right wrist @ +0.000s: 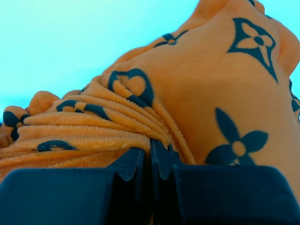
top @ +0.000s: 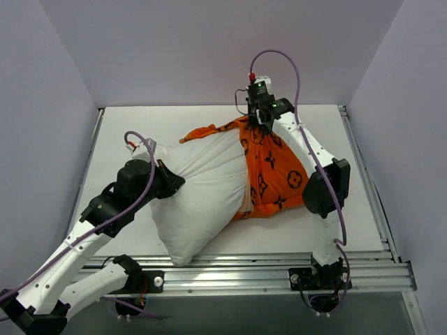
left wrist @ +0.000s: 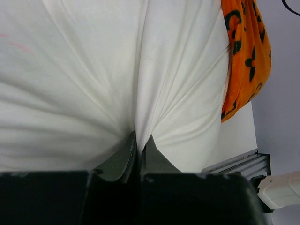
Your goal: Remove the pillowcase from the pillow
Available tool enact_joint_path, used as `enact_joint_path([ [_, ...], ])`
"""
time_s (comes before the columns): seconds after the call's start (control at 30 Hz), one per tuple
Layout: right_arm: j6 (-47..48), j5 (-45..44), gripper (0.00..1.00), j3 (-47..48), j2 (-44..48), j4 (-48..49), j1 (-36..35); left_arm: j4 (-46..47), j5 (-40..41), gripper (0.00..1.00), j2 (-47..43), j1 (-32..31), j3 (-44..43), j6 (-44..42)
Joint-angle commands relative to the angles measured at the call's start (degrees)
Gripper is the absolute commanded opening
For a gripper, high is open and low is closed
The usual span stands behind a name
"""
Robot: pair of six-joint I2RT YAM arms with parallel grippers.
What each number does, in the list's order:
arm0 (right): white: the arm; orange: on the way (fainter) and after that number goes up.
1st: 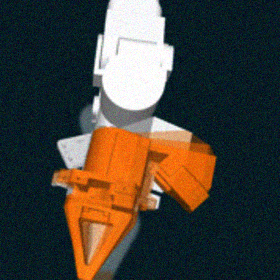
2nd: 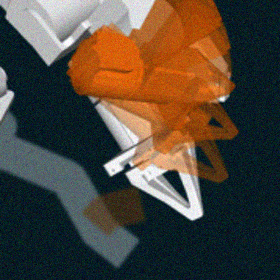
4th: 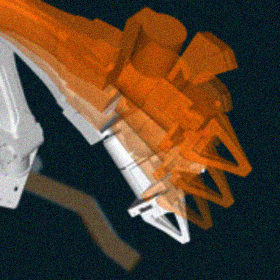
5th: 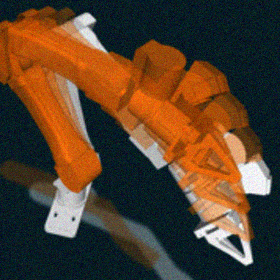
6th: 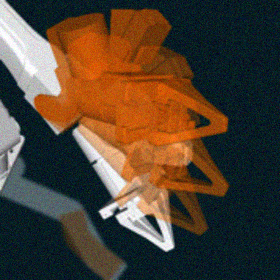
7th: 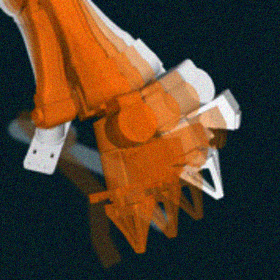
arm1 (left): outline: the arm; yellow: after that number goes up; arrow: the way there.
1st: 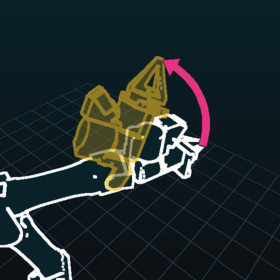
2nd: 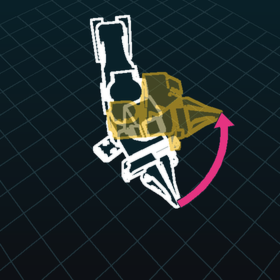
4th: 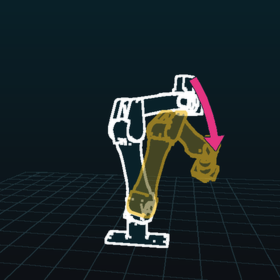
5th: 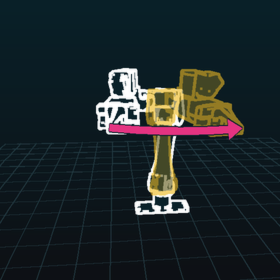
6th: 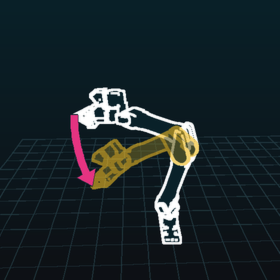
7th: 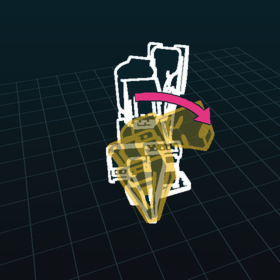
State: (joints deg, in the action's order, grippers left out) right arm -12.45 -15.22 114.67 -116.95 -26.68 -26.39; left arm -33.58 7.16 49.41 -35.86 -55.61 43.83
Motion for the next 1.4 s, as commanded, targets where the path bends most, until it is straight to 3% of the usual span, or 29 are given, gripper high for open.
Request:
enact_joint_path([
  [0.0,-0.3,-22.5,0.0,5.7,-3.3,2.2,15.6,-24.2,6.7,0.02,-7.2,0.3,-5.1,-1.5],
  [0.2,-0.1,-15.1,0.0,6.3,-1.8,3.8,18.0,-30.2,13.6,0.02,-6.6,0.3,-8.2,-1.9],
  [0.3,1.7,5.3,0.0,1.3,1.4,8.5,15.9,-27.2,14.8,0.02,-4.9,0.3,-8.0,-3.4],
  [0.37,0.5,12.0,0.0,-3.5,4.6,10.3,13.4,-21.9,13.4,0.02,-1.8,0.4,-7.7,-4.9],
  [0.47,0.3,12.8,0.01,-8.5,8.8,11.9,7.3,-15.5,14.0,0.02,3.7,1.1,-7.9,-6.4],
  [0.5,-0.1,14.2,0.07,-9.7,10.1,13.2,6.2,-14.5,14.3,0.02,5.1,1.8,-8.5,-6.8],
  [0.53,-0.7,15.2,0.25,-10.9,12.8,13.9,4.9,-13.1,14.3,0.02,8.3,3.0,-9.2,-7.1],
  [0.57,-1.3,17.3,0.34,-12.3,14.1,14.6,4.7,-12.4,14.3,0.02,9.8,5.5,-10.6,-7.7],
  [0.67,-3.6,18.7,0.51,-17.0,20.1,16.0,4.7,-10.8,12.2,0.03,14.2,10.6,-14.2,-9.4],
  [0.77,-4.5,15.5,0.63,-22.7,26.8,15.1,4.7,-9.2,9.3,0.47,14.8,10.7,-17.4,-13.3],
  [0.83,-6.2,12.1,0.67,-29.4,32.4,15.0,4.7,-8.6,5.3,0.91,13.9,10.0,-19.8,-15.8],
  [0.87,-7.1,10.8,0.67,-31.9,34.2,14.9,4.7,-8.7,3.4,0.96,13.6,9.6,-20.6,-18.8],
  [0.93,-8.6,9.2,0.68,-37.2,39.7,15.3,4.7,-9.7,-0.1,0.94,12.7,6.4,-22.4,-21.3],
  [1.07,-11.5,10.9,0.7,-49.7,45.0,16.3,4.7,-10.5,1.2,0.94,10.8,-4.3,-22.3,-29.1],
  [1.27,-11.5,19.6,0.74,-54.1,41.0,22.9,4.5,-6.4,9.7,0.94,15.5,-19.9,-15.5,-36.6],
  [1.37,-10.3,21.0,0.75,-51.8,36.5,25.7,4.5,-3.9,13.0,0.94,20.5,-22.4,-13.8,-38.6],
])
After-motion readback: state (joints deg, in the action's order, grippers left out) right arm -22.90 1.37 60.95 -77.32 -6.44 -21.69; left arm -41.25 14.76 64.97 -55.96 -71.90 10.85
